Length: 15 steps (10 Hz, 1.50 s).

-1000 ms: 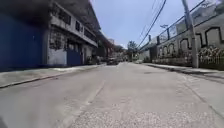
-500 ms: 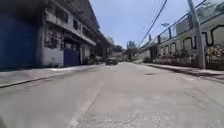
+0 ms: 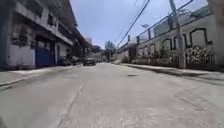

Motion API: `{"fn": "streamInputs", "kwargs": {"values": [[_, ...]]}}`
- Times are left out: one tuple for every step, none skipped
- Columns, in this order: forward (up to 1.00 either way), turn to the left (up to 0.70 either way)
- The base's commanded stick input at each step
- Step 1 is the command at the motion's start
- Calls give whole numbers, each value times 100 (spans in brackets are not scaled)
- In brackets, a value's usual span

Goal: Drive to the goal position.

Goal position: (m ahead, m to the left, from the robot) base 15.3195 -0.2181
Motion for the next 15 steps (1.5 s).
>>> {"fn": "streamInputs", "kwargs": {"values": [[100,1],[100,1],[100,1],[100,1],[100,1],[100,1],[100,1],[100,1],[100,1],[100,1],[100,-39],[100,-39],[100,-39],[100,-39],[100,-39]]}}
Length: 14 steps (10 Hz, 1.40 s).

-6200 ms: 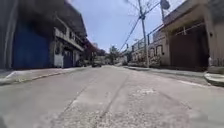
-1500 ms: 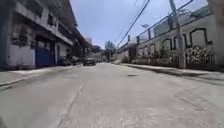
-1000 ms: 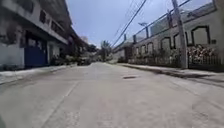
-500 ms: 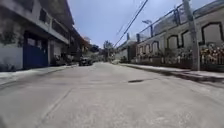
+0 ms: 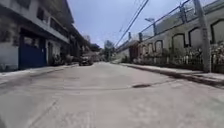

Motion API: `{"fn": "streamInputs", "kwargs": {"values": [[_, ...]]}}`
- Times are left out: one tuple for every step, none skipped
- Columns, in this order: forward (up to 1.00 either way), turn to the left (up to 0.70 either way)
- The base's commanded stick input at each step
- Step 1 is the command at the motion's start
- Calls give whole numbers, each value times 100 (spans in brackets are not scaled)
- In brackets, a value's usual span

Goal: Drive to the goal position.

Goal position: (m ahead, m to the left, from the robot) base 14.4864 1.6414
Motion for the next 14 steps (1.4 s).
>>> {"fn": "streamInputs", "kwargs": {"values": [[100,-39],[100,-39],[100,-28],[100,-15],[100,-8],[100,-2],[100,1],[100,1],[100,1],[100,1],[100,1],[100,1],[100,1],[100,1]]}}
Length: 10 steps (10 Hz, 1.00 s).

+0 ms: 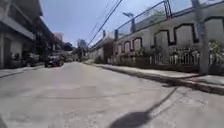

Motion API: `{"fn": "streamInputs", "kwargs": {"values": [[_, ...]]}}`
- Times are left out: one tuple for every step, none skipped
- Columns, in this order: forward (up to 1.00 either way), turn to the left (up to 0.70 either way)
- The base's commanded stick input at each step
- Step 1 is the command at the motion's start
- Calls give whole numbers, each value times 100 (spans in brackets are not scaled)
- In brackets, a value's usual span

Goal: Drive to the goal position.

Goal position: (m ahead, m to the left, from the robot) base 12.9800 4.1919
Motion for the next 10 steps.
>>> {"fn": "streamInputs", "kwargs": {"values": [[100,1],[100,1],[100,1],[100,1],[100,3],[100,5],[100,32],[100,41],[100,41],[100,41]]}}
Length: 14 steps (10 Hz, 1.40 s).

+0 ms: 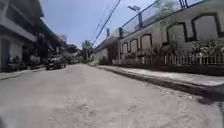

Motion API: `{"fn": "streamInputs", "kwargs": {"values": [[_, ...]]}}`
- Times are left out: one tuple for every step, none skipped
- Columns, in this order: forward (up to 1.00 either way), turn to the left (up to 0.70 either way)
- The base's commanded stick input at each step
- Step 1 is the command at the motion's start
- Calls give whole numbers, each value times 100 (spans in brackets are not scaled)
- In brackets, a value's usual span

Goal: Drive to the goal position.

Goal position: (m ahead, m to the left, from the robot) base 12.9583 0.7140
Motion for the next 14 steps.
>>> {"fn": "streamInputs", "kwargs": {"values": [[100,41],[100,24],[100,1],[100,1],[100,1],[100,1],[100,1],[100,1],[100,1],[100,1],[100,1],[100,1],[100,1],[100,1]]}}
